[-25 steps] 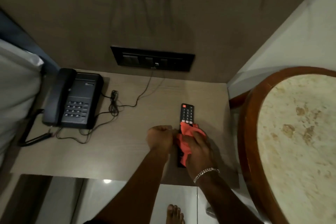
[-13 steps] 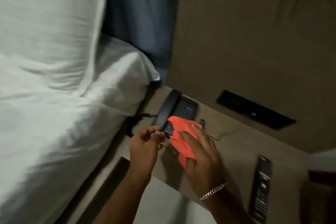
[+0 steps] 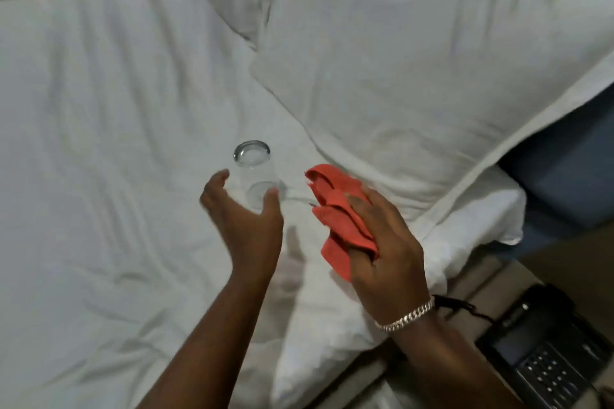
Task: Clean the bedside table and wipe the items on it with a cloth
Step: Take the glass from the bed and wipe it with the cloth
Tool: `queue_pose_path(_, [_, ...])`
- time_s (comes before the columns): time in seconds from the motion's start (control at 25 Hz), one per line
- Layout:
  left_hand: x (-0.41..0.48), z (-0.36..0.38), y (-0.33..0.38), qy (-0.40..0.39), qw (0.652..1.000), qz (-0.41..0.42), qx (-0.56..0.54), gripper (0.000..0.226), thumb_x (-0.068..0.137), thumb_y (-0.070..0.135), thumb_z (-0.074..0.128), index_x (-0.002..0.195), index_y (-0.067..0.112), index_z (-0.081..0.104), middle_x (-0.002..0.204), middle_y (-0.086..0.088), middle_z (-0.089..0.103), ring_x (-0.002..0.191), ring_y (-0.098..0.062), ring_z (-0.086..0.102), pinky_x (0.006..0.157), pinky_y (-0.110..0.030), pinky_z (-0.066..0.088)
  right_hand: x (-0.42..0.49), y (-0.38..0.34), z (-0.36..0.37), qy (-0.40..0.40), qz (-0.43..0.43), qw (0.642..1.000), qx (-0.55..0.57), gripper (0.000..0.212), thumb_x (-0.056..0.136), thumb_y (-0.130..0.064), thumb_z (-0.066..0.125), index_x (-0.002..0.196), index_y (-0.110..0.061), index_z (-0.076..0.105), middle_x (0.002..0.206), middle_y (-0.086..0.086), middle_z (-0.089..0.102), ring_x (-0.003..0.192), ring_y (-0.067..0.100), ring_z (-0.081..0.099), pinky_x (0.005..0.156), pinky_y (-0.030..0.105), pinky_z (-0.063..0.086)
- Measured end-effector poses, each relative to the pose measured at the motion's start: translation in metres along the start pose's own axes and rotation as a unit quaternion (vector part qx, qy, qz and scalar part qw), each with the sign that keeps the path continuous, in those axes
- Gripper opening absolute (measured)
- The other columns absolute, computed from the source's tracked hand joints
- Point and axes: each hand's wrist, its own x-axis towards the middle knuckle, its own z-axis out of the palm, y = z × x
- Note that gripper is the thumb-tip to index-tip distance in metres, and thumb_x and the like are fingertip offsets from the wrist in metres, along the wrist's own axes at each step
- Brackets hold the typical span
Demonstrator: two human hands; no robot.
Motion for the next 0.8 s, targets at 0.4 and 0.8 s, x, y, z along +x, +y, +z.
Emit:
queue_pose_path(0.4, [0.030,0.017,-0.005,-0.193,0.977,0.002,-0.088,0.047,0.070,0.028,0.076,0.106,0.013,0.051,0.098,0.005,0.062,0.085,-0.005,0.063,0.075,-0.024,0.053,0.015,0.006,0.002,0.052,0.016,0.995,0.079,0.049,0.075,0.000,0.066,0.122,-0.013,0.063,0.128,0.005,0.063,0.121,0.007,0.056,0.103,0.023,0.044])
queue_pose_path(0.8, [-0.184,0.058,0.063,-0.437,0.700,-0.409,-0.390,0.033,0.091,0.018,0.046,0.104,0.001,0.071,0.104,-0.021,0.072,0.097,-0.029,0.070,0.091,-0.041,0.056,-0.072,0.053,-0.137,0.002,0.116,0.993,0.004,0.060,0.081,-0.056,0.059,0.137,-0.039,0.045,0.149,-0.009,0.042,0.136,0.006,0.040,0.110,0.033,0.038])
